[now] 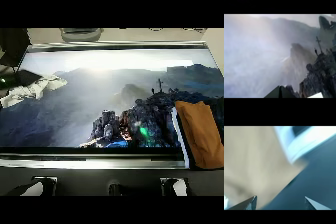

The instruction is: Fold the shirts.

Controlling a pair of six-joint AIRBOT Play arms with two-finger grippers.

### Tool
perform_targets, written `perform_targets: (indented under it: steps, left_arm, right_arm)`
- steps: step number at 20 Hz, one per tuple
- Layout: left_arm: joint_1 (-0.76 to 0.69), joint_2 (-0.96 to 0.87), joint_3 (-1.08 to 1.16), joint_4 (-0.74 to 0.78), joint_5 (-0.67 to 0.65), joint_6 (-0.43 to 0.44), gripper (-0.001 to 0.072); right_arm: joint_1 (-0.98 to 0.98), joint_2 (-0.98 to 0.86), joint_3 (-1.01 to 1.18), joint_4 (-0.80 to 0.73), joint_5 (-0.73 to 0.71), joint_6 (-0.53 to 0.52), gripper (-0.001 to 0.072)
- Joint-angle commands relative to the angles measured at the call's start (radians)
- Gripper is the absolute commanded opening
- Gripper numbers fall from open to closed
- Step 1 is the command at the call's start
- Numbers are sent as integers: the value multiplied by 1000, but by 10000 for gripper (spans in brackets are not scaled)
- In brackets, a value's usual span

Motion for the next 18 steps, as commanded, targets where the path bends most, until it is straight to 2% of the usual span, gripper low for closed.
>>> perform_targets:
  steps: [1, 2, 3, 4, 5, 6, 7, 9, 10, 11, 13, 14, 16, 18]
  left_arm:
    - [-67, 0, 190, 98, 180, -79, 34]
    - [-118, -11, 240, 245, 245, -146, 34]
    - [-181, -31, 283, 447, 274, -248, 34]
    - [-243, -55, 303, 638, 269, -354, 34]
    - [-306, -80, 300, 814, 236, -441, 35]
    - [-355, -111, 294, 926, 162, -481, 42]
    - [-390, -148, 283, 975, 53, -493, 138]
    - [-419, -215, 232, 948, -198, -522, 639]
    - [-423, -233, 184, 927, -296, -523, 663]
    - [-423, -226, 103, 883, -322, -523, 663]
    - [-423, -144, -79, 791, -243, -546, 662]
    - [-425, -90, -156, 768, -179, -581, 662]
    - [-429, -19, -238, 770, -79, -597, 662]
    - [-429, -9, -235, 777, -68, -597, 662]
  right_arm:
    - [21, 1, 308, 228, -386, -86, 674]
    - [69, 1, 372, 338, -502, -122, 643]
    - [156, 1, 407, 435, -593, -167, 620]
    - [262, 1, 415, 481, -623, -206, 620]
    - [398, -9, 412, 465, -609, -212, 621]
    - [541, -33, 407, 418, -556, -193, 621]
    - [666, -69, 401, 348, -481, -135, 621]
    - [879, -179, 381, 200, -290, 48, 627]
    - [946, -243, 370, 195, -209, 83, 630]
    - [997, -312, 355, 226, -138, 85, 681]
    - [1064, -424, 344, 285, -39, 82, 697]
    - [1090, -457, 344, 275, -31, 80, 698]
    - [1129, -486, 344, 210, -60, 83, 698]
    - [1143, -488, 345, 186, -73, 85, 696]
